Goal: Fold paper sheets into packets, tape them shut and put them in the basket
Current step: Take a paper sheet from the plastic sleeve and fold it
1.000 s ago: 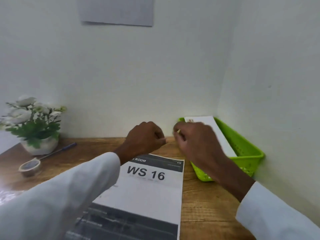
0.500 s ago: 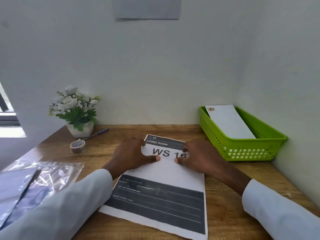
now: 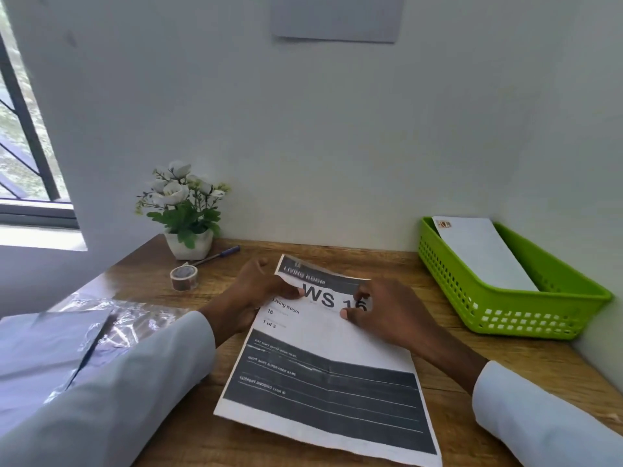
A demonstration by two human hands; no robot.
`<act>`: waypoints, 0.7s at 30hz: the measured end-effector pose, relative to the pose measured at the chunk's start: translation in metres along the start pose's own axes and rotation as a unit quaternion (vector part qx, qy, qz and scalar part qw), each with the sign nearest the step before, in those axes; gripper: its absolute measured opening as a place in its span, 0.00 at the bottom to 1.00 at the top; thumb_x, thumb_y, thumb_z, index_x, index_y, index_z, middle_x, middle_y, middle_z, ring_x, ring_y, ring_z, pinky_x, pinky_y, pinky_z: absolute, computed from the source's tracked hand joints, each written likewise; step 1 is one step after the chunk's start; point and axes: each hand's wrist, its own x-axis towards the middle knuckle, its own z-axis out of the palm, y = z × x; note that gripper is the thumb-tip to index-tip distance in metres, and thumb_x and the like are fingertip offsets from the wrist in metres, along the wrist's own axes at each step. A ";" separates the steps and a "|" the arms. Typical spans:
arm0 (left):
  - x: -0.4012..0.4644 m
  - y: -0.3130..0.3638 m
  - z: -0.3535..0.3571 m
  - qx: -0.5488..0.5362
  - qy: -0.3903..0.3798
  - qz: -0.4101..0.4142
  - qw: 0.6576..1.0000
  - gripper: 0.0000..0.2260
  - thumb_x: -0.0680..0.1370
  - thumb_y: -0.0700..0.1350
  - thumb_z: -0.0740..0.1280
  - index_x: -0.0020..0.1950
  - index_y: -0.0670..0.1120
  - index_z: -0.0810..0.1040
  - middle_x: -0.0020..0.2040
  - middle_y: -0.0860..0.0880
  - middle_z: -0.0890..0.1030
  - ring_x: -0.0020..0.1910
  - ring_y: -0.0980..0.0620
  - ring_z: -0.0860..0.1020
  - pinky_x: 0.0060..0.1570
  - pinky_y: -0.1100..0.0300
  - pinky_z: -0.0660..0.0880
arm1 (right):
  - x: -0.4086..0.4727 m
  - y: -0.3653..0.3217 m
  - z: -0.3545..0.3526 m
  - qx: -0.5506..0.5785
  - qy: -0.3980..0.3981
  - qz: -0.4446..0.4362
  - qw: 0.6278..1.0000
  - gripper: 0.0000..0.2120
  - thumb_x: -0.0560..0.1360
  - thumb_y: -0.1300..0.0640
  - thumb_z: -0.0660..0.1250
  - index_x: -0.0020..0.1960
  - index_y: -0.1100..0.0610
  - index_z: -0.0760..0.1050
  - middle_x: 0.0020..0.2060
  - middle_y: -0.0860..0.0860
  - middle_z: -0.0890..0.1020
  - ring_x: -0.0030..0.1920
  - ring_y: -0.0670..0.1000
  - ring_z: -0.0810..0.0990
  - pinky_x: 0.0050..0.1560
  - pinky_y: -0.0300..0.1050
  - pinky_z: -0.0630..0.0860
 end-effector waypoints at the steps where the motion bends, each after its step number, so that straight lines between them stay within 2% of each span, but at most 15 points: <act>1: 0.002 -0.002 -0.003 -0.009 0.010 0.015 1.000 0.42 0.66 0.30 0.76 0.74 0.45 0.59 0.48 0.38 0.82 0.31 0.42 0.84 0.27 0.51 0.80 | 0.002 0.000 0.004 0.023 0.007 -0.002 1.000 0.20 0.72 0.39 0.70 0.57 0.51 0.79 0.52 0.45 0.81 0.47 0.46 0.75 0.39 0.39 0.67; 3: 0.007 -0.006 -0.009 -0.035 0.034 0.041 0.998 0.41 0.66 0.33 0.78 0.74 0.45 0.61 0.48 0.40 0.83 0.35 0.41 0.85 0.31 0.49 0.81 | 0.003 0.004 0.011 0.075 0.023 0.003 0.997 0.21 0.71 0.39 0.70 0.59 0.48 0.77 0.54 0.43 0.79 0.47 0.44 0.74 0.40 0.37 0.67; 5: 0.010 -0.011 -0.016 -0.070 0.048 0.061 0.995 0.38 0.67 0.36 0.78 0.73 0.46 0.65 0.49 0.41 0.84 0.39 0.40 0.85 0.37 0.48 0.82 | 0.004 0.012 0.020 0.132 0.049 0.022 0.990 0.26 0.70 0.38 0.72 0.63 0.47 0.73 0.57 0.42 0.75 0.52 0.44 0.74 0.47 0.37 0.70; 7: 0.012 -0.014 -0.022 -0.104 0.044 0.076 0.991 0.33 0.68 0.39 0.77 0.71 0.46 0.69 0.50 0.41 0.85 0.42 0.40 0.85 0.37 0.49 0.82 | 0.007 0.016 0.021 0.253 0.069 0.060 0.963 0.29 0.69 0.41 0.75 0.66 0.47 0.70 0.58 0.40 0.73 0.54 0.43 0.75 0.50 0.37 0.74; 9: 0.011 -0.017 -0.027 -0.148 0.027 0.085 0.985 0.30 0.69 0.39 0.76 0.69 0.46 0.71 0.51 0.42 0.85 0.45 0.39 0.85 0.38 0.47 0.82 | 0.009 0.018 0.016 0.423 0.049 0.104 0.899 0.28 0.68 0.47 0.77 0.64 0.48 0.72 0.56 0.41 0.79 0.53 0.43 0.79 0.46 0.37 0.78; 10: 0.011 -0.018 -0.029 -0.170 0.017 0.088 0.981 0.29 0.69 0.40 0.75 0.69 0.46 0.72 0.52 0.41 0.85 0.46 0.39 0.84 0.40 0.45 0.82 | 0.010 0.021 0.014 0.498 0.022 0.116 0.859 0.27 0.68 0.49 0.77 0.64 0.50 0.73 0.55 0.44 0.82 0.52 0.45 0.82 0.46 0.40 0.80; 12: 0.012 -0.019 -0.030 -0.202 -0.003 0.095 0.975 0.27 0.70 0.40 0.74 0.68 0.46 0.72 0.54 0.41 0.84 0.50 0.38 0.84 0.44 0.42 0.81 | 0.013 0.028 0.011 0.601 -0.045 0.126 0.788 0.25 0.69 0.54 0.76 0.64 0.54 0.75 0.55 0.50 0.85 0.53 0.53 0.85 0.54 0.52 0.81; 13: 0.014 -0.020 -0.030 -0.211 -0.009 0.098 0.972 0.25 0.71 0.40 0.73 0.67 0.45 0.73 0.55 0.41 0.84 0.51 0.38 0.83 0.45 0.41 0.81 | 0.014 0.030 0.010 0.626 -0.075 0.125 0.766 0.22 0.71 0.57 0.75 0.63 0.56 0.76 0.54 0.52 0.85 0.53 0.55 0.85 0.55 0.54 0.81; 15: 0.015 -0.020 -0.031 -0.219 -0.015 0.099 0.971 0.20 0.73 0.41 0.71 0.65 0.44 0.74 0.55 0.41 0.84 0.51 0.38 0.83 0.45 0.42 0.81 | 0.015 0.032 0.010 0.635 -0.100 0.121 0.757 0.17 0.73 0.62 0.72 0.61 0.58 0.77 0.53 0.55 0.86 0.53 0.56 0.85 0.51 0.52 0.82; 17: 0.017 -0.020 -0.033 -0.221 -0.023 0.093 0.971 0.17 0.75 0.42 0.69 0.64 0.43 0.75 0.56 0.41 0.84 0.52 0.39 0.83 0.47 0.43 0.81 | 0.018 0.034 0.011 0.641 -0.091 0.123 0.752 0.16 0.73 0.64 0.71 0.60 0.60 0.79 0.53 0.57 0.86 0.52 0.58 0.85 0.49 0.50 0.83; 21: 0.019 -0.022 -0.033 -0.175 -0.072 0.080 0.979 0.13 0.80 0.40 0.63 0.65 0.45 0.73 0.58 0.42 0.83 0.55 0.41 0.82 0.52 0.43 0.80 | 0.026 0.038 0.017 0.683 -0.043 0.140 0.715 0.14 0.73 0.65 0.70 0.58 0.64 0.79 0.51 0.61 0.85 0.51 0.60 0.85 0.47 0.51 0.84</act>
